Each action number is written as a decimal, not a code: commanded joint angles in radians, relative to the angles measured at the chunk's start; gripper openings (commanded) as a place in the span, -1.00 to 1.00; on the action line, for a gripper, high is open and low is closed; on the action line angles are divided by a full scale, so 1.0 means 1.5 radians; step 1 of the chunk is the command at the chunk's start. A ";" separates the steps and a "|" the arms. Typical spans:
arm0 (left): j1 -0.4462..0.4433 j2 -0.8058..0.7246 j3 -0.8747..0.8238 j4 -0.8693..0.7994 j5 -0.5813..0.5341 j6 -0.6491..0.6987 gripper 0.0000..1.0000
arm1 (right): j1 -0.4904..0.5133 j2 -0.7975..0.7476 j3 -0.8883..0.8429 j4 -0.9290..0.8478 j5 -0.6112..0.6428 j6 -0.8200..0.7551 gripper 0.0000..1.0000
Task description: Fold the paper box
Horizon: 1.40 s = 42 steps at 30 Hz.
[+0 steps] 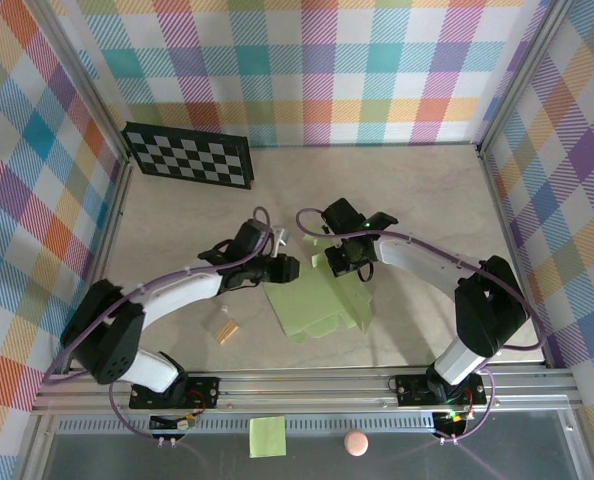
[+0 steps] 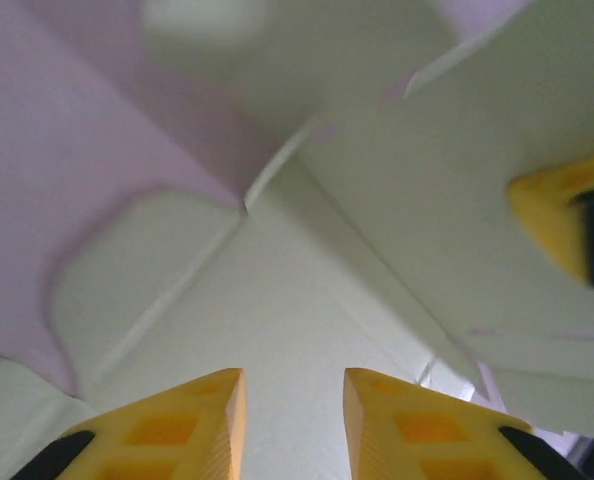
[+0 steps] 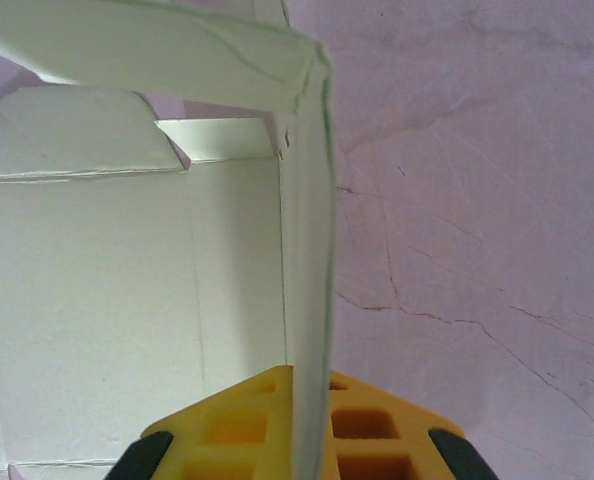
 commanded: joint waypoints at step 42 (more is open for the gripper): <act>0.051 0.097 -0.011 0.292 0.149 0.385 0.27 | 0.003 -0.196 -0.112 0.008 -0.080 -0.325 -1.00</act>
